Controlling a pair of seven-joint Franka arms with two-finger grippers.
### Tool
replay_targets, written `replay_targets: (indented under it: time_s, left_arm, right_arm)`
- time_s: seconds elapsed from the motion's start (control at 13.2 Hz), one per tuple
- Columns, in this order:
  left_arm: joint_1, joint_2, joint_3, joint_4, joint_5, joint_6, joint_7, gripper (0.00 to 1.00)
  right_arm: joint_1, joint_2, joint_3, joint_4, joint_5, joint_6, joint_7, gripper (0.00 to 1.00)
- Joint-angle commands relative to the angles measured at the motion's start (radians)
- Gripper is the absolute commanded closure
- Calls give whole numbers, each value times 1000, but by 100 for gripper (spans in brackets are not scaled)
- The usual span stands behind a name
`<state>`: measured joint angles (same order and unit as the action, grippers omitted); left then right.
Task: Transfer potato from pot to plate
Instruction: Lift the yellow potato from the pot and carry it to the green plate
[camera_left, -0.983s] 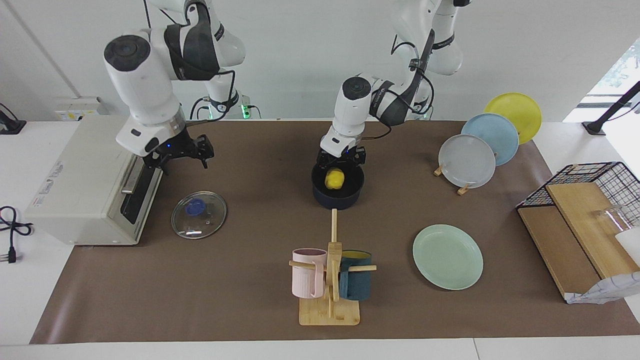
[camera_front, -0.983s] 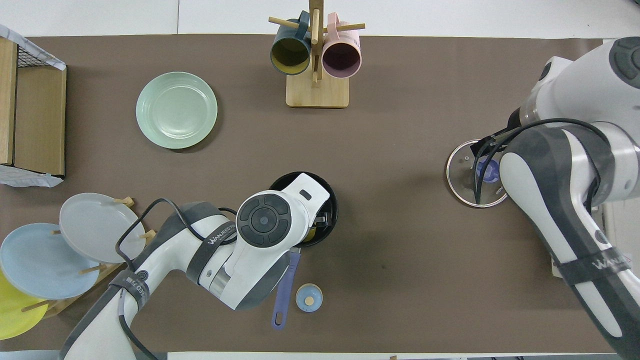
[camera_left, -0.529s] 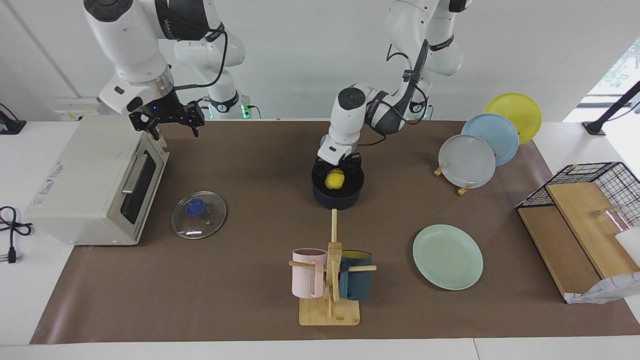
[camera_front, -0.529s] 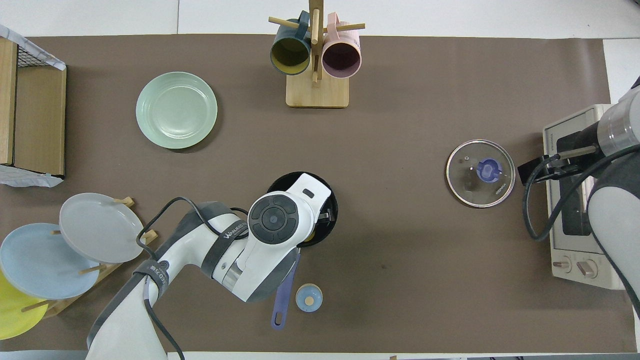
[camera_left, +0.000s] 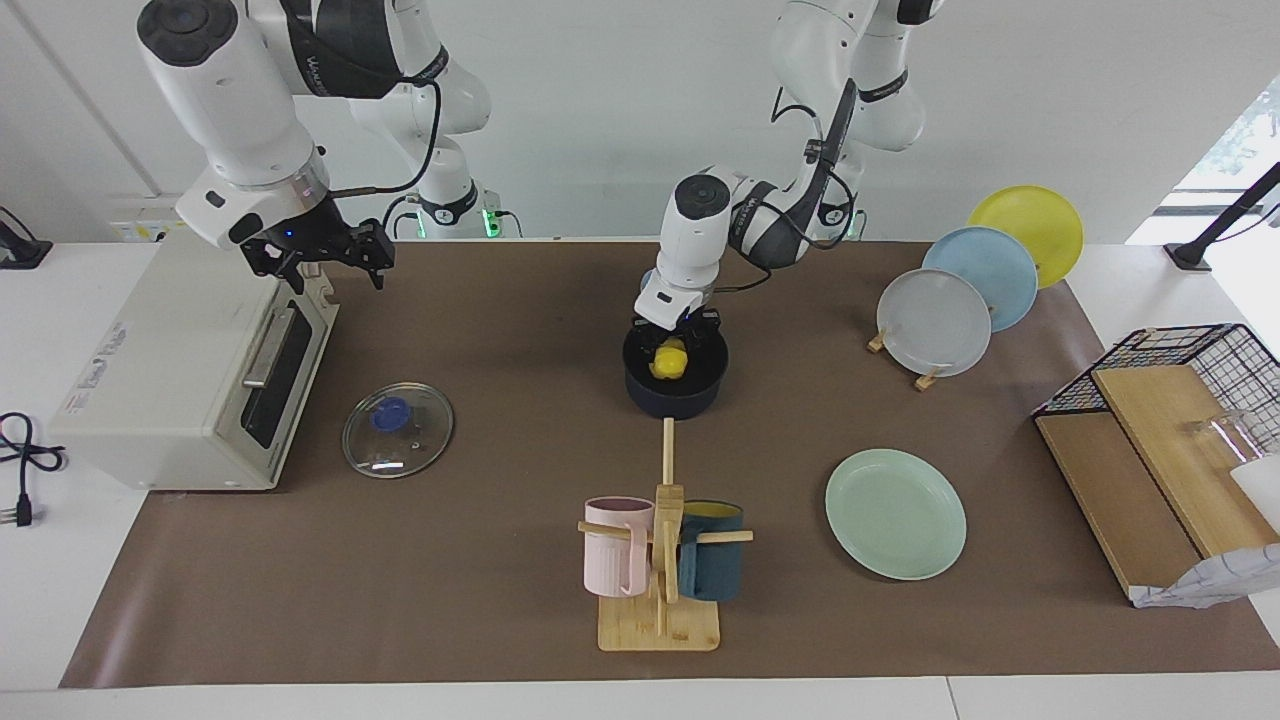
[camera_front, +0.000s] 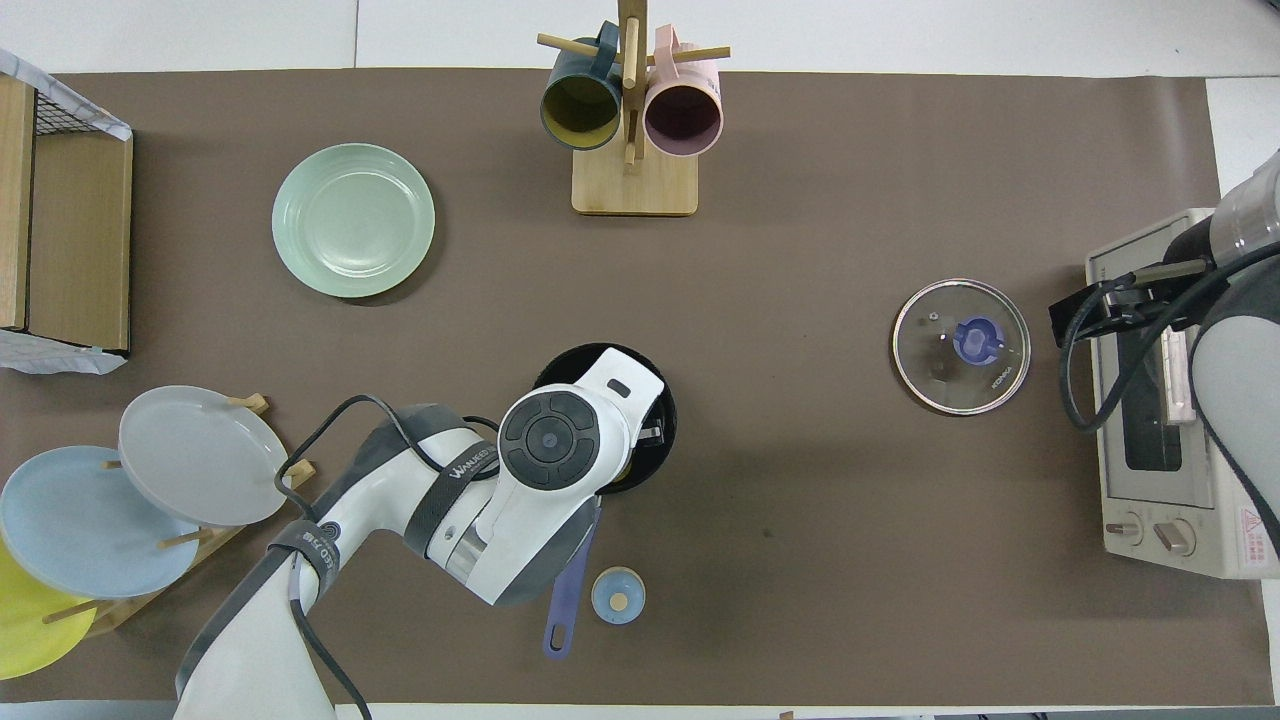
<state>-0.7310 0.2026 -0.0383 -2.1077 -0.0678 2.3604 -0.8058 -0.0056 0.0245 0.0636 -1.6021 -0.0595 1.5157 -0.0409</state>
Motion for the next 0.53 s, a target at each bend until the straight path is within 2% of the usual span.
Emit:
replay_targets:
  time_s: [0.0,0.15,0.45]
  left_arm:
    - [-25,8,17,-2,-21,8,-44,100]
    - [-24,-5,17,27,-21,-39,-65,100]
    - [25,-61,29,162,-49,-232,-58,100]
  right_arm:
    - [-2,3,7,21,14,-17,24,0]
    - [-8,-3,5,18,15,-19,24,0]
    - [-8,-14,7,17,15,-9,15,0]
